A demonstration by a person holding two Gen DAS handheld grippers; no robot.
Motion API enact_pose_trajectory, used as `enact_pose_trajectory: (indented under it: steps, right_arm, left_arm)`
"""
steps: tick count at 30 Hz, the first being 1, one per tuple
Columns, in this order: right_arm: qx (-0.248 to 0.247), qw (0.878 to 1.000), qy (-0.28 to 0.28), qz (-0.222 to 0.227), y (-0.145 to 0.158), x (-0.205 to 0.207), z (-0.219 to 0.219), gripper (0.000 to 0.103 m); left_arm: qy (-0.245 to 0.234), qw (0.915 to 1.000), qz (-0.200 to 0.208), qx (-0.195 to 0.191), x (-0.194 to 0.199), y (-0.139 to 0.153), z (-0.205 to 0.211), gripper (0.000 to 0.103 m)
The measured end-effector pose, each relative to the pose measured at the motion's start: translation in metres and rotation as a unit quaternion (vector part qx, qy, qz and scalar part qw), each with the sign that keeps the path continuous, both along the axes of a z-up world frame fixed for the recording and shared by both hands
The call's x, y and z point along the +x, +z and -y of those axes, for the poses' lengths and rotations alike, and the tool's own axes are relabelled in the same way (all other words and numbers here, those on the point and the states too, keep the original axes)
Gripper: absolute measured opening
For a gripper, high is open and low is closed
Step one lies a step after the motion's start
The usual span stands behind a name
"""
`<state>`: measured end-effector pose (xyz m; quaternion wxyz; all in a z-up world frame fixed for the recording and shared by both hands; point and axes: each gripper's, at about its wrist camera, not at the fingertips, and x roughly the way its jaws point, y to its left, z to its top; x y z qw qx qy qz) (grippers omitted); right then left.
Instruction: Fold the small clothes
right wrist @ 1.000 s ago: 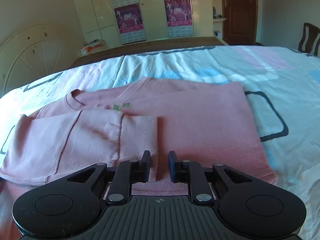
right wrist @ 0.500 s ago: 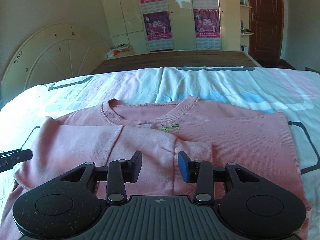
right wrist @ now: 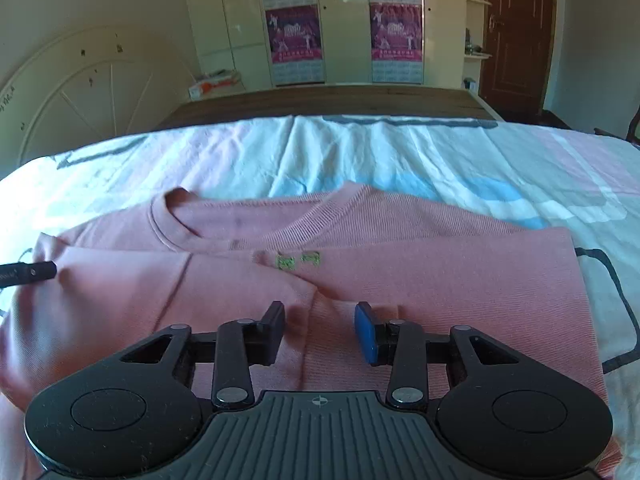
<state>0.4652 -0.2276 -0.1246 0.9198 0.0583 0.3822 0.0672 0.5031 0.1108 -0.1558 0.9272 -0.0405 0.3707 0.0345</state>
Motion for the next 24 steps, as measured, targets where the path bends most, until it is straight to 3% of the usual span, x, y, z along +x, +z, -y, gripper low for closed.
enact_pose_trajectory:
  steps: [1, 3, 6, 10, 15, 18, 19, 24]
  right_arm:
    - [-0.003, 1.0, 0.001, 0.007, 0.001, -0.002, -0.003, 0.039]
    - [-0.033, 0.999, 0.008, -0.022, -0.011, 0.005, -0.009, 0.039]
    - [-0.014, 1.0, 0.0, -0.018, -0.006, 0.001, -0.003, 0.039]
    - [-0.001, 1.0, 0.014, 0.007, 0.011, -0.021, -0.005, 0.039]
    - [-0.03, 0.998, 0.057, 0.004, 0.007, -0.047, -0.022, 0.039]
    - [-0.05, 0.997, 0.05, -0.013, -0.012, -0.054, -0.018, 0.039]
    - [-0.04, 0.998, 0.046, -0.011, -0.012, -0.055, -0.014, 0.039]
    - [-0.027, 0.998, 0.055, 0.007, 0.007, -0.073, -0.017, 0.04]
  left_arm:
    - [0.004, 1.0, -0.007, 0.004, 0.004, -0.003, -0.001, 0.043]
    - [0.006, 0.9999, -0.011, 0.008, 0.006, -0.003, -0.002, 0.044]
    - [-0.005, 0.9997, -0.018, 0.013, -0.002, 0.005, 0.001, 0.043]
    - [-0.017, 0.9998, -0.007, -0.003, -0.037, 0.016, 0.006, 0.048]
    - [-0.054, 0.9985, -0.005, 0.008, -0.084, 0.016, 0.026, 0.055]
    - [-0.067, 0.997, -0.038, 0.013, -0.095, -0.001, 0.031, 0.056]
    - [-0.061, 0.9977, -0.024, 0.017, -0.099, -0.003, 0.03, 0.057]
    - [-0.057, 0.9979, -0.03, -0.004, -0.113, 0.013, 0.036, 0.057]
